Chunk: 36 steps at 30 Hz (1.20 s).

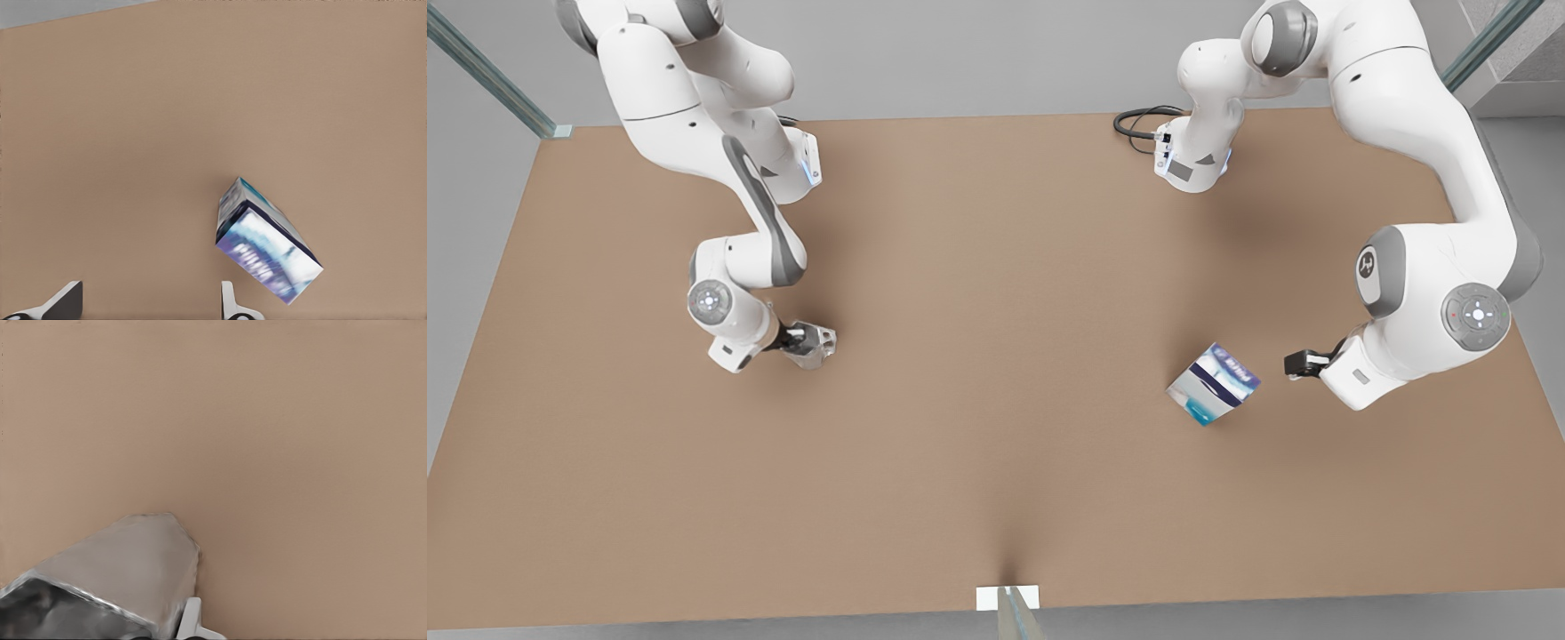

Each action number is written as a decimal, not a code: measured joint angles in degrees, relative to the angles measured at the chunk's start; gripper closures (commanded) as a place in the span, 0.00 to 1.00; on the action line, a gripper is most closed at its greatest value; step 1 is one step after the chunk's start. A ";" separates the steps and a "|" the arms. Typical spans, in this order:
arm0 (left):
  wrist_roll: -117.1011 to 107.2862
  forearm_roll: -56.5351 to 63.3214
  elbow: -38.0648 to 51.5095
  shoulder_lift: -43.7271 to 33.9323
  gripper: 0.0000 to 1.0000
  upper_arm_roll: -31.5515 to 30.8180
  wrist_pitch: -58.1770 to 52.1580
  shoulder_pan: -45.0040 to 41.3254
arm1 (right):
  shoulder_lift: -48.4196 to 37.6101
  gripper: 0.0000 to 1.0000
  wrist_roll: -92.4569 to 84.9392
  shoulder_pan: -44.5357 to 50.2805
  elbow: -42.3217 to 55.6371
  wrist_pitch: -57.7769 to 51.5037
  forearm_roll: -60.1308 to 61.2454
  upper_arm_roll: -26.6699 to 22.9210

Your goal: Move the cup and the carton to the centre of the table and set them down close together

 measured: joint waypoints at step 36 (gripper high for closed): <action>-44.60 -10.58 -19.26 -4.59 0.00 -0.38 16.91 -2.35 | 43.30 0.00 46.60 29.80 68.58 -9.41 4.43 3.15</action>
